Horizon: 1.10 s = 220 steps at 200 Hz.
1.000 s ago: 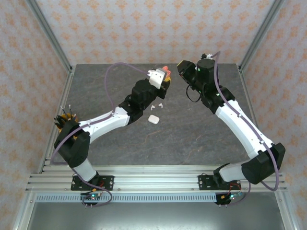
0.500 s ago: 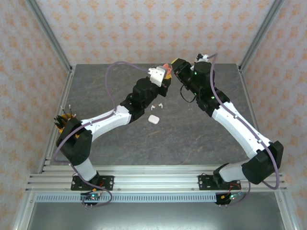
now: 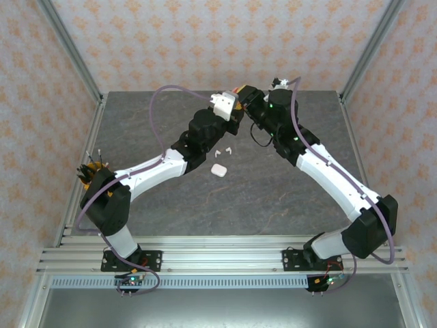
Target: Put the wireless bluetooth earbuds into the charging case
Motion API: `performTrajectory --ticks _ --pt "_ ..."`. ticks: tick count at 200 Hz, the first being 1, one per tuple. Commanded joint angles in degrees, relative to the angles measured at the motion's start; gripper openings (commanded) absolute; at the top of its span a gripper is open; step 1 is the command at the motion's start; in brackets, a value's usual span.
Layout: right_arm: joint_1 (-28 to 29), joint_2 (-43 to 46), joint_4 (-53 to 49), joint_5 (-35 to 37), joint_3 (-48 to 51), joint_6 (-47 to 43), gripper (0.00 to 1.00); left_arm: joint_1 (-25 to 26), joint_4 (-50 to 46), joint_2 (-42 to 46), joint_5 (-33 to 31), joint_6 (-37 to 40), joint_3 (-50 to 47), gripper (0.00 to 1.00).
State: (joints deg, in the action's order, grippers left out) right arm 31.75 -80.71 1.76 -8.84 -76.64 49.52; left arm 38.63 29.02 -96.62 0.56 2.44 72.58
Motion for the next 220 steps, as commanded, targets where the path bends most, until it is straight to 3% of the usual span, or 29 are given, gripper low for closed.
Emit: performTrajectory --ticks 1,107,220 --pt "0.4 -0.7 2.9 -1.4 0.3 0.7 0.23 0.7 1.9 -0.4 -0.6 -0.5 2.1 0.00" --pt "0.7 -3.3 0.8 -5.7 -1.7 0.7 0.22 0.7 1.2 -0.6 -0.1 -0.2 2.9 0.00" --pt "0.0 -3.7 -8.0 -9.0 -7.6 -5.0 0.22 0.7 -2.1 2.6 6.4 1.7 1.9 0.00"
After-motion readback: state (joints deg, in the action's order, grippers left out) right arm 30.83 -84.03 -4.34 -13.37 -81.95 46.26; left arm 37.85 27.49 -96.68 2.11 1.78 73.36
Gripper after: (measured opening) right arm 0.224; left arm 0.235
